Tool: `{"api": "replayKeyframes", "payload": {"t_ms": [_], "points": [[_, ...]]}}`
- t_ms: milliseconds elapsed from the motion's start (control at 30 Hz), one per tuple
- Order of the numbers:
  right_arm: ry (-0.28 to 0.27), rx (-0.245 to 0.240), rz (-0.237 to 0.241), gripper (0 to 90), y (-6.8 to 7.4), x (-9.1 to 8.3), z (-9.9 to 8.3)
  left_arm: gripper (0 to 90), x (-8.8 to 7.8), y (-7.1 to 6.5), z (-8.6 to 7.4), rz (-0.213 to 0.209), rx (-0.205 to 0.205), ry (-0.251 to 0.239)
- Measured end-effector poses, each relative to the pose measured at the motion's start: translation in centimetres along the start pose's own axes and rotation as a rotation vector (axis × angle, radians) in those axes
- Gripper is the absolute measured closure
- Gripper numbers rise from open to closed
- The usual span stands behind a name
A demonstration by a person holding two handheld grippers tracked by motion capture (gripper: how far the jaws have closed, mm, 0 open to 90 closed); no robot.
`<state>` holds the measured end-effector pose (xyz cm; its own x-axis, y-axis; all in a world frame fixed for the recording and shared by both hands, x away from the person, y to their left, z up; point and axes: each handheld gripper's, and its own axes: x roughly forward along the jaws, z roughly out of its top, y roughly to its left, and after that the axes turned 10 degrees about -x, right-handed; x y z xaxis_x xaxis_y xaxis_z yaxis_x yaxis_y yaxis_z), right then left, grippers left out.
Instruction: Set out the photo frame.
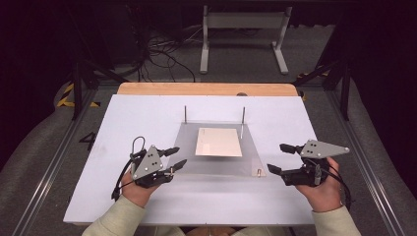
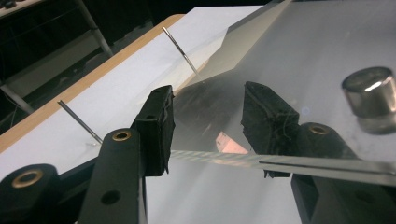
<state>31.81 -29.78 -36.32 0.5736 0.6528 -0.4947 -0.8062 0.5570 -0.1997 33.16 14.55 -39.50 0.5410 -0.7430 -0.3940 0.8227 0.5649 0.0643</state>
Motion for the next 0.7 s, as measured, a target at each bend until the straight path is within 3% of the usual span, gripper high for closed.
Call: {"api": "replayKeyframes", "payload": {"t_ms": [200,467,567,700], "points": [[-0.002,-0.062,0.022,15.3,0.9,1.3,-0.4,52.9,0.0,0.0,0.0,-0.002,-0.002,-0.004],[-0.098,-0.137,0.044,10.6,2.1,2.5,0.7,52.9,0.0,0.0,0.0,-0.001,-0.004,-0.006],[-0.161,-0.157,0.070,11.2,2.4,3.3,1.2,52.9,0.0,-0.1,0.1,0.002,-0.007,-0.003],[-0.178,-0.183,0.072,14.4,2.7,4.1,1.3,52.9,0.1,-0.2,0.1,0.001,-0.008,-0.002]]}}
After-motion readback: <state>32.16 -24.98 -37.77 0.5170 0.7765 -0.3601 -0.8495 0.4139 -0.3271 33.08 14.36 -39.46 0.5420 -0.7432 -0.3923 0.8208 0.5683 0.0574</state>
